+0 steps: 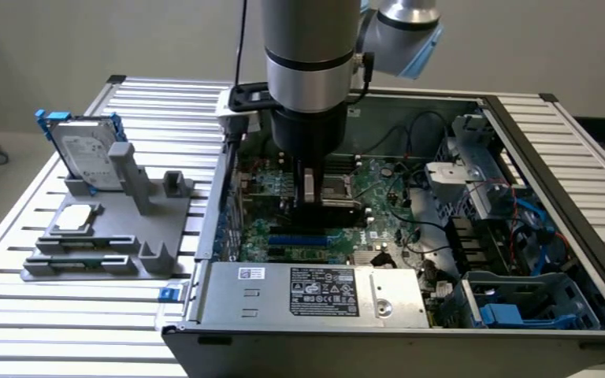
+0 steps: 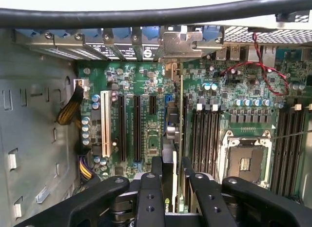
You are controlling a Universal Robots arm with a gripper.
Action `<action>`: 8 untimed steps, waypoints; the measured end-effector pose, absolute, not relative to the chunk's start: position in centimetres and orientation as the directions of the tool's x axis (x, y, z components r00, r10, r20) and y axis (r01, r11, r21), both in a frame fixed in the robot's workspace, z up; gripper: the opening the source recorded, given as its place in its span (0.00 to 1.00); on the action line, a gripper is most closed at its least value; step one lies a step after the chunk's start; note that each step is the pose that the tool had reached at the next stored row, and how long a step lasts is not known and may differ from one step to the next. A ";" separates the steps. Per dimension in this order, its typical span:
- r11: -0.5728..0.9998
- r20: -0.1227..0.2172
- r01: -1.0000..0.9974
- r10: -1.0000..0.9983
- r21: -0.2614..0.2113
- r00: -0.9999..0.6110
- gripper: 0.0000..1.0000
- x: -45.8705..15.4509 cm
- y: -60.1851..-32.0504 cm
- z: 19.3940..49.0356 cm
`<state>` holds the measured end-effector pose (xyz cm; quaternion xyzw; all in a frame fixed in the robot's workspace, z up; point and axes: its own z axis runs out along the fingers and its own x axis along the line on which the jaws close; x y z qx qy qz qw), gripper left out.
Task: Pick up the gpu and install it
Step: 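Insert the gpu into the slot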
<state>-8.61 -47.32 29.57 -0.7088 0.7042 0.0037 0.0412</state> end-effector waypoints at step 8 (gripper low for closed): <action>-0.002 -0.063 -0.999 -0.998 -0.049 0.005 0.26 -8.6 -47.4 28.3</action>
